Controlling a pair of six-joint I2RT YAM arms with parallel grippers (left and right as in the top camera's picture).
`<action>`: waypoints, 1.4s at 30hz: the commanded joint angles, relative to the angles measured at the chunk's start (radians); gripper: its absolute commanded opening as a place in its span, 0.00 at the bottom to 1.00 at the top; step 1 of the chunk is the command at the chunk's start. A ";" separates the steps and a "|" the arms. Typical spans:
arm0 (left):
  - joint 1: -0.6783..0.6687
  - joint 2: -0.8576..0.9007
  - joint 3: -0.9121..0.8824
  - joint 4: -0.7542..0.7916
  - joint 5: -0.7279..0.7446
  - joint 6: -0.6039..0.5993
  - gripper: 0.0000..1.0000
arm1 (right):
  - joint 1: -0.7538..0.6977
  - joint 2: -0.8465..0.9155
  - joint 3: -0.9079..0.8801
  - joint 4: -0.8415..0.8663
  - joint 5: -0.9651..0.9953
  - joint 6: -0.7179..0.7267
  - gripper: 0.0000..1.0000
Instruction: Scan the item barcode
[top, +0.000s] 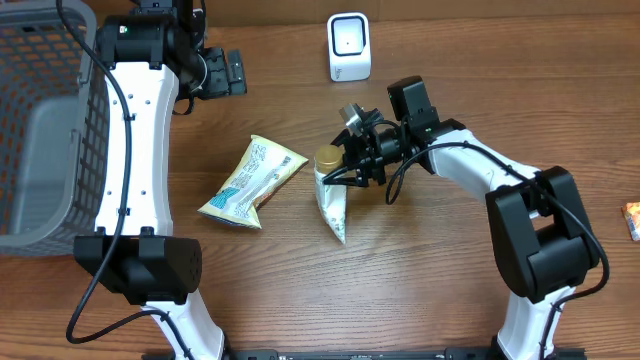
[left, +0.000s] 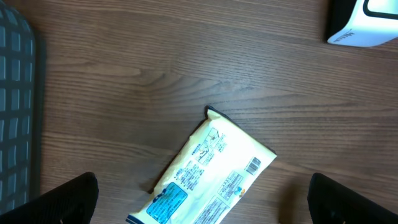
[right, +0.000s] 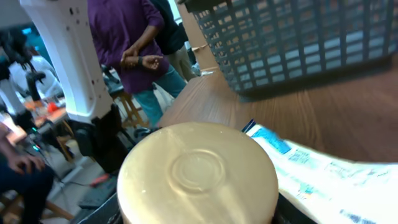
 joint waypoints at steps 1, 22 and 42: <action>0.010 -0.009 -0.003 0.001 -0.006 -0.014 1.00 | -0.006 0.014 0.006 0.037 -0.053 -0.023 0.21; 0.010 -0.009 -0.003 0.001 -0.006 -0.014 1.00 | -0.208 0.053 0.006 -0.002 0.018 -0.024 0.76; 0.010 -0.009 -0.003 0.001 -0.006 -0.014 1.00 | -0.233 0.005 0.048 -0.039 0.413 0.336 0.86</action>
